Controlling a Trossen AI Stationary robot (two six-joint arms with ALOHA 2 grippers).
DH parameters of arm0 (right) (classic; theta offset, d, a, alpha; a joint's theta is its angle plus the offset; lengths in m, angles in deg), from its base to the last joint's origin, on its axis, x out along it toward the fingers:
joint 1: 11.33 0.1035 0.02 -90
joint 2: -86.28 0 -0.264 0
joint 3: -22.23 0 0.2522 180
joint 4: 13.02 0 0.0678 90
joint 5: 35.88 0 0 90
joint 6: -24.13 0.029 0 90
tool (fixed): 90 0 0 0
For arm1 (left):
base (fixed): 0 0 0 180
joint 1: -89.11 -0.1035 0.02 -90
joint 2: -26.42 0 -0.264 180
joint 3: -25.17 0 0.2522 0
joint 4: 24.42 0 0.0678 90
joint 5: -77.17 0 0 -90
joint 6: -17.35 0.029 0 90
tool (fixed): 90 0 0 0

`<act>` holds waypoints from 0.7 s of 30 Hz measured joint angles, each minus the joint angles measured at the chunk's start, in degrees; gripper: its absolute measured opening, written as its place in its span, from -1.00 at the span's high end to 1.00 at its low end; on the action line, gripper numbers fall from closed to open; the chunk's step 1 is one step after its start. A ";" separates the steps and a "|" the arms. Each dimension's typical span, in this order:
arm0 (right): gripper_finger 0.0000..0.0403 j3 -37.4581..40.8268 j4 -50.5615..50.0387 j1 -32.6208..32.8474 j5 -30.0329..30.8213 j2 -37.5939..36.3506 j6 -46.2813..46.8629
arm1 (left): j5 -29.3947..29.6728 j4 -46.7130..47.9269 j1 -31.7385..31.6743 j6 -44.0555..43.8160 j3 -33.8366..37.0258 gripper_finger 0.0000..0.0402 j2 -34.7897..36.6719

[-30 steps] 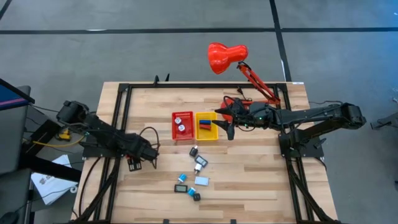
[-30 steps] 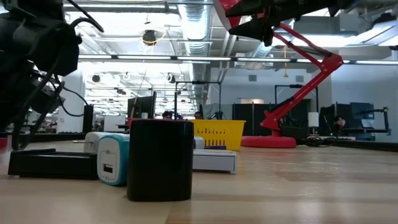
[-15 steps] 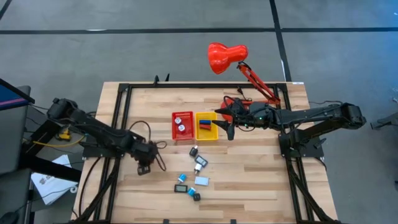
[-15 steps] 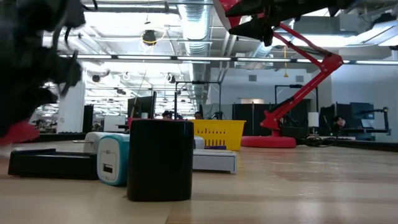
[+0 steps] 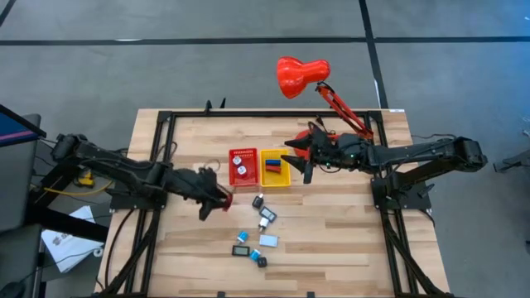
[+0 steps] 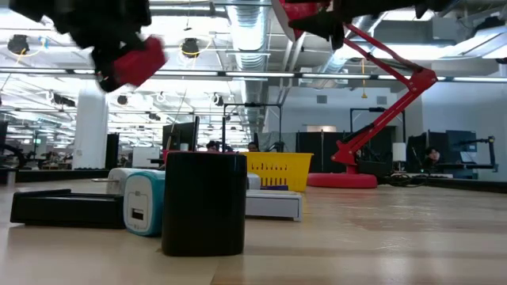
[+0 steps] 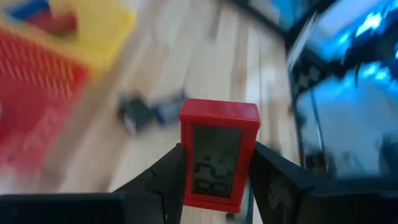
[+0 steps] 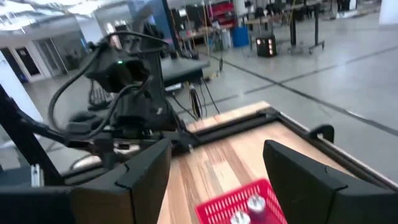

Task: Pick & Place Office items
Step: Put the red digital timer into the yellow basket

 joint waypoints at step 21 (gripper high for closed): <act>-0.24 -19.64 -4.92 5.84 13.97 18.97 -17.02 | 17.21 -32.84 -12.44 1.51 -0.07 0.28 1.35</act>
